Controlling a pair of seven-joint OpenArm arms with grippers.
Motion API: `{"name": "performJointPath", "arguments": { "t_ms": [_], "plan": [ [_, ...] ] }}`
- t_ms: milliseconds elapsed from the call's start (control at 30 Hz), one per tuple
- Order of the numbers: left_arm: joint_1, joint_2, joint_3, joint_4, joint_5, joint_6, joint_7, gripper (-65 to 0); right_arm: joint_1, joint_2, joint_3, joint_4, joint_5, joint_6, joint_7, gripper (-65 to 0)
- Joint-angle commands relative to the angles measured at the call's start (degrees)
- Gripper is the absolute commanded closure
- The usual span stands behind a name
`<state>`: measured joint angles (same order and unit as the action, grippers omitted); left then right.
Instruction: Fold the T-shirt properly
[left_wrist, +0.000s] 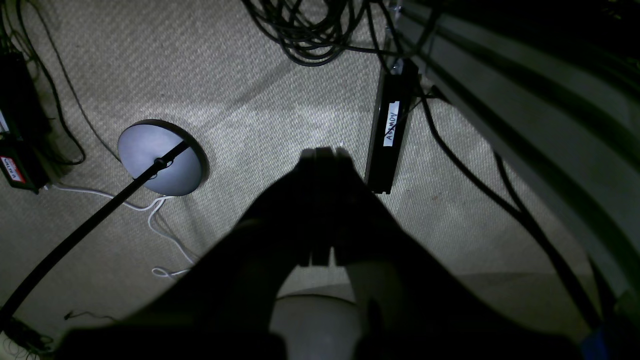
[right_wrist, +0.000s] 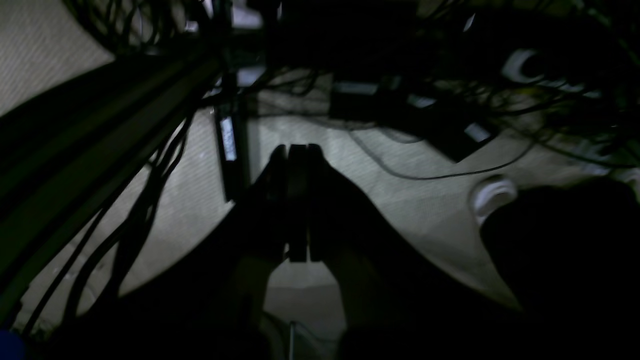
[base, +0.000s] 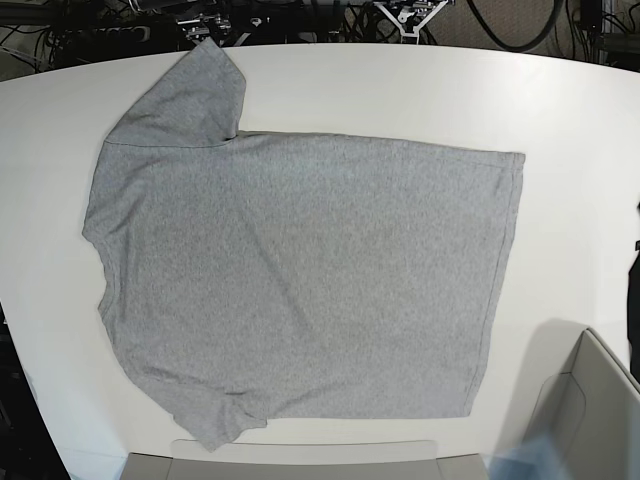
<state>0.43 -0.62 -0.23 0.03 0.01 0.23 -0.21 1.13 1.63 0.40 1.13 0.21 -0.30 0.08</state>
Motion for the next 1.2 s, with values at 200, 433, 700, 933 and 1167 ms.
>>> {"name": "performJointPath", "arguments": {
  "t_ms": [200,433,700,933,1167],
  "plan": [
    [-2.14,0.14,0.19,0.01,0.12,0.17,-0.19,-0.2,0.41,0.53,0.08,-0.03,0.19,-0.01,-0.21,-0.2],
    [-3.2,-1.44,0.19,0.01,0.21,0.17,-0.28,-0.2,0.32,0.53,-0.1,-0.11,0.1,-0.01,-0.21,-0.2],
    [-2.76,-2.06,5.02,0.8,2.93,-0.01,-5.29,-0.2,0.5,0.26,-0.1,-0.03,0.1,-0.01,0.06,-0.2],
    [-4.78,-2.23,8.1,0.89,3.02,-0.01,-6.08,-0.2,0.32,0.53,-0.01,-0.03,0.1,-0.01,-0.12,-0.2],
    [-3.2,-2.06,8.01,1.33,2.93,-0.01,-6.69,-0.2,0.15,0.61,-0.36,0.06,-0.08,-0.01,0.14,-0.2]
  ]
}}
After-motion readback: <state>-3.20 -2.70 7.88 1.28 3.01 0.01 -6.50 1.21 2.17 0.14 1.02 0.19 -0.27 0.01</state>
